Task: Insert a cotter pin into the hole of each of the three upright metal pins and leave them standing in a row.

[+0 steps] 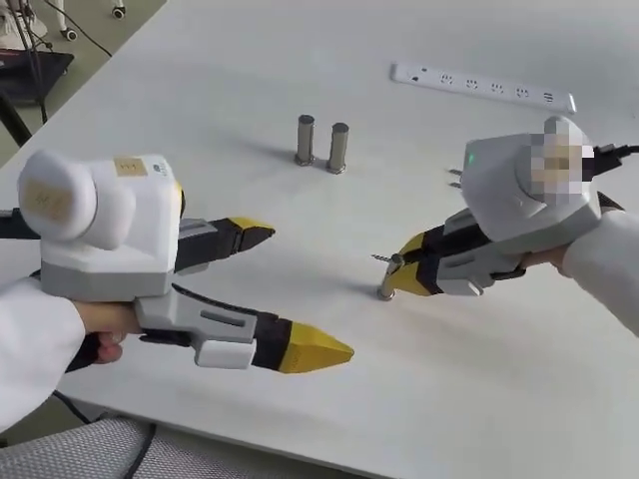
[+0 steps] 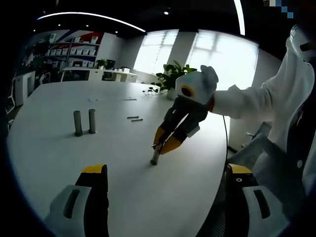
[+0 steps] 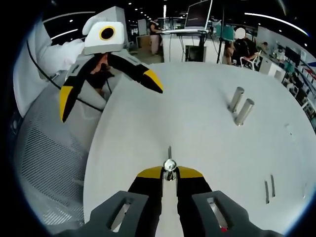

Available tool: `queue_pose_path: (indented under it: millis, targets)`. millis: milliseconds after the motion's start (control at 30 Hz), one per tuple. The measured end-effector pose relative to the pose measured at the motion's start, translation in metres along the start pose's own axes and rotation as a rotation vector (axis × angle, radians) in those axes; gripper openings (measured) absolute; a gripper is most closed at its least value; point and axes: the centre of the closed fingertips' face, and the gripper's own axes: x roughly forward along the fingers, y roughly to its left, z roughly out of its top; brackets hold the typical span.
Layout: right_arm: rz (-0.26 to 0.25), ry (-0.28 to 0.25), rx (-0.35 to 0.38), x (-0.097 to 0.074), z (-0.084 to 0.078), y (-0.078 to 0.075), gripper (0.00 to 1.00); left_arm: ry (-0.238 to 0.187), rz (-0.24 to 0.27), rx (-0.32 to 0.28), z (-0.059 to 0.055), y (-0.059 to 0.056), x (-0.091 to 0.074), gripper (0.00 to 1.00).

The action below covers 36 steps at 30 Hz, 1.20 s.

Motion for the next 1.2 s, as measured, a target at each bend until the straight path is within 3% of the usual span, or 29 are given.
queue_pose_path:
  millis: [367,500,900,1200]
  targets:
    - [-0.037,-0.009,-0.041,0.008,0.015,-0.037,0.04,-0.005,0.02,-0.007,0.002,0.01,-0.008,0.99]
    - [-0.055,-0.019,-0.04,0.011,0.02,-0.053,0.04,0.01,0.031,-0.013,0.0,0.015,-0.011,0.99]
    - [-0.054,-0.037,-0.055,0.025,0.033,-0.064,0.04,0.023,0.052,-0.021,-0.006,0.02,-0.013,0.99]
    - [-0.016,-0.067,-0.074,0.032,0.049,-0.059,0.04,0.024,0.061,-0.028,-0.008,0.023,-0.015,0.99]
